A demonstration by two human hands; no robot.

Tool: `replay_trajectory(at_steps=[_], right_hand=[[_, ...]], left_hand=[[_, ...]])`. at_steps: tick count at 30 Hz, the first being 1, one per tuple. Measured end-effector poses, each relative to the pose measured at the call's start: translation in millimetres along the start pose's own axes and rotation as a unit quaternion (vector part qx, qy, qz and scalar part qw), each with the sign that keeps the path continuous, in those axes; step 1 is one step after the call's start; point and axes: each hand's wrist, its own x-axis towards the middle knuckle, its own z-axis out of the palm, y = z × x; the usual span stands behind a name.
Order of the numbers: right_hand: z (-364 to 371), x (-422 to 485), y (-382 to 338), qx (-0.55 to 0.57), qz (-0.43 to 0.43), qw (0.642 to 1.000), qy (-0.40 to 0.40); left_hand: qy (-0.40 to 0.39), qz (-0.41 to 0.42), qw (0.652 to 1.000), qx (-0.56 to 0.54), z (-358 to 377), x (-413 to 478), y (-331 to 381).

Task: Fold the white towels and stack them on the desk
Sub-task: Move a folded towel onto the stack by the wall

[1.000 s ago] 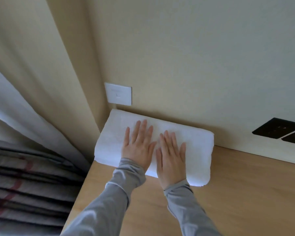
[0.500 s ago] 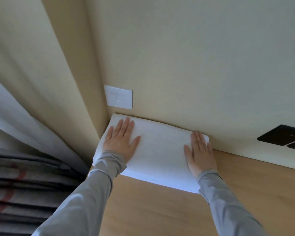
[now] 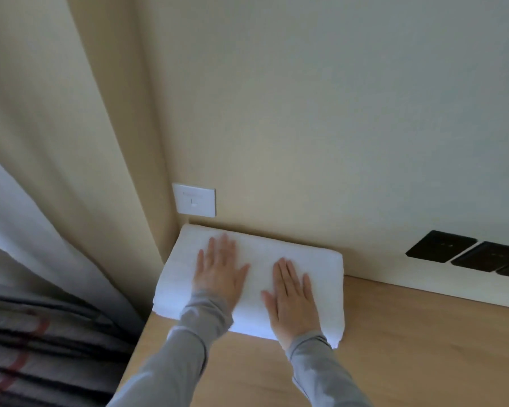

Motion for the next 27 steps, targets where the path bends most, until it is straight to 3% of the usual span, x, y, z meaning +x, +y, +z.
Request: replay_trajectory(at_steps=[3,9,16,20,27], right_hand=[[9,1,32,-0.020,0.039,0.998,-0.036],[6,-12,78,-0.041,0.076,0.995,-0.050],[-6,-3,68,-0.021,0.073,0.994,-0.077],[-23,-9,51,0.040,0.036,0.997,-0.047],[-74,-24,61,0.091,0.025,0.995,0.024]], left_hand=[[0.015,0.068,0.997,0.035,4,-25,-8],[0.003,-0.029,1.000,0.008,10,-26,-76],[-0.038,-0.054,0.997,0.032,-1,-27,-71],[-0.045,-0.052,0.996,0.052,-18,-28,-61],[-0.001,0.052,0.998,0.044,-60,-20,16]])
